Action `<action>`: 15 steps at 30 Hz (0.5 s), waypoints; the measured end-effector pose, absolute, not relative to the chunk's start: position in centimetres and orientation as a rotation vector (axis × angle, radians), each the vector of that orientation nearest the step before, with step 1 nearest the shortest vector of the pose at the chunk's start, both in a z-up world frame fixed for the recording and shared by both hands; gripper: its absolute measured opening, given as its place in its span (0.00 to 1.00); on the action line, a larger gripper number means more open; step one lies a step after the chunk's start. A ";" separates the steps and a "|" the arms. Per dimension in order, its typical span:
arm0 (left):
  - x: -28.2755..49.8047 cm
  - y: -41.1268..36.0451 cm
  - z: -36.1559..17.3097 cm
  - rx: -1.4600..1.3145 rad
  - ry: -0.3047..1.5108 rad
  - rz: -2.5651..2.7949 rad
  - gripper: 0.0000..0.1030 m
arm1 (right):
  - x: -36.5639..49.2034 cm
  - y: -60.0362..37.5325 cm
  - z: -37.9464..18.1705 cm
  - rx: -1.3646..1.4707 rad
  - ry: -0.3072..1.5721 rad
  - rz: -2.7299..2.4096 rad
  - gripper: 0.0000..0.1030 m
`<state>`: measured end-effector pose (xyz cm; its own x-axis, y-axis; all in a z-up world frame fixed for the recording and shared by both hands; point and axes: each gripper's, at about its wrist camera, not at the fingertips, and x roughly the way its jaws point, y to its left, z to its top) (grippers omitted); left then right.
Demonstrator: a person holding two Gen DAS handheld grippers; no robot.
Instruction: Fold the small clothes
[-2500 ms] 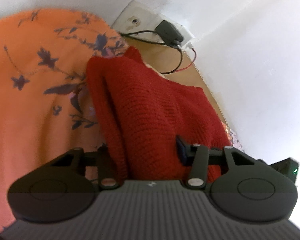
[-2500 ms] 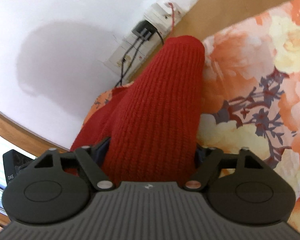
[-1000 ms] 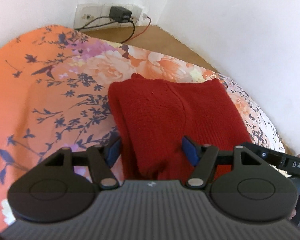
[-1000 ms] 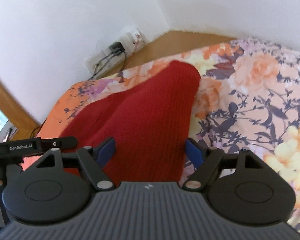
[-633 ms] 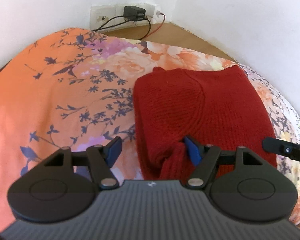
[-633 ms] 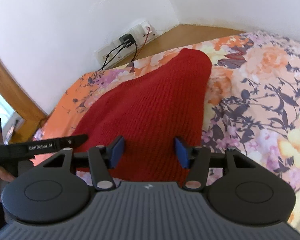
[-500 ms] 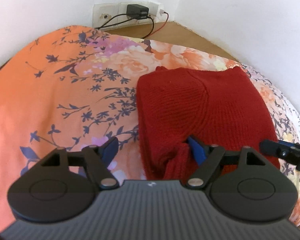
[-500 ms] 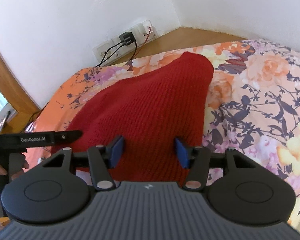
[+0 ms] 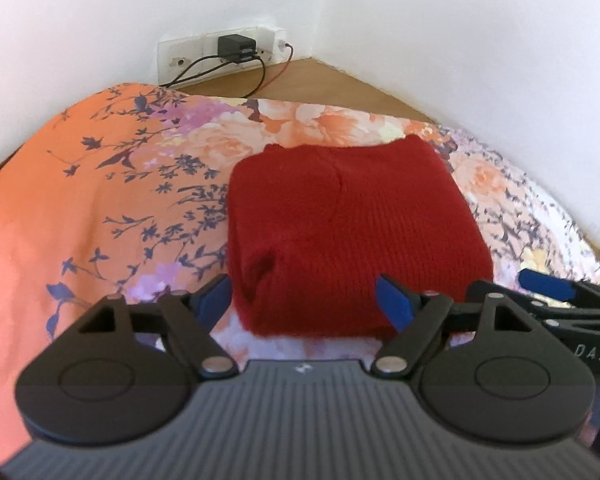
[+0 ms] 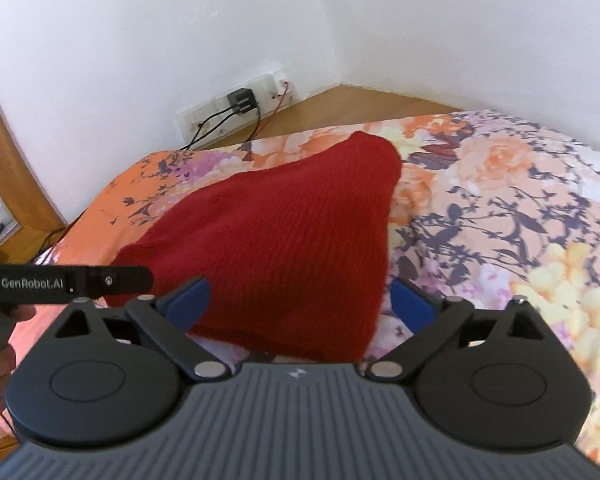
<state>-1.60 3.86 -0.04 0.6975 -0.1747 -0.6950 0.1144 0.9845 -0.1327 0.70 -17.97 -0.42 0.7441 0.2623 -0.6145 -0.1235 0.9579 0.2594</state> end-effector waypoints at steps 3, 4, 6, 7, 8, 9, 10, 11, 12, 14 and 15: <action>-2.4 3.2 -0.4 -0.065 0.788 -0.135 0.81 | -0.2 -17.9 -0.6 0.212 0.709 0.193 1.00; -2.5 3.1 -0.5 -0.064 0.791 -0.128 0.81 | -0.5 -17.9 -0.7 0.215 0.718 0.190 1.00; -2.7 2.8 -1.0 -0.060 0.809 -0.111 0.81 | -0.9 -17.8 -1.1 0.219 0.740 0.183 1.00; -2.7 2.7 -1.2 -0.061 0.820 -0.104 0.81 | -1.1 -17.7 -1.3 0.224 0.747 0.181 1.00; -2.8 2.6 -1.4 -0.062 0.830 -0.102 0.81 | -1.3 -17.7 -1.5 0.228 0.754 0.184 1.00; -2.8 2.5 -1.6 -0.063 0.842 -0.100 0.81 | -1.4 -17.7 -1.7 0.231 0.763 0.188 1.00; -2.8 2.4 -1.8 -0.064 0.849 -0.097 0.81 | -1.5 -17.6 -2.0 0.233 0.773 0.190 1.00; -2.8 2.3 -2.0 -0.064 0.855 -0.092 0.81 | -1.5 -17.6 -2.1 0.235 0.785 0.190 1.00; -2.8 2.2 -2.1 -0.065 0.861 -0.086 0.81 | -1.4 -17.6 -2.3 0.236 0.794 0.190 1.00; -2.7 2.2 -2.3 -0.063 0.871 -0.076 0.81 | -1.3 -17.7 -2.6 0.240 0.807 0.183 1.00; -2.7 2.1 -2.5 -0.064 0.876 -0.073 0.81 | -1.3 -17.7 -2.6 0.243 0.810 0.176 1.00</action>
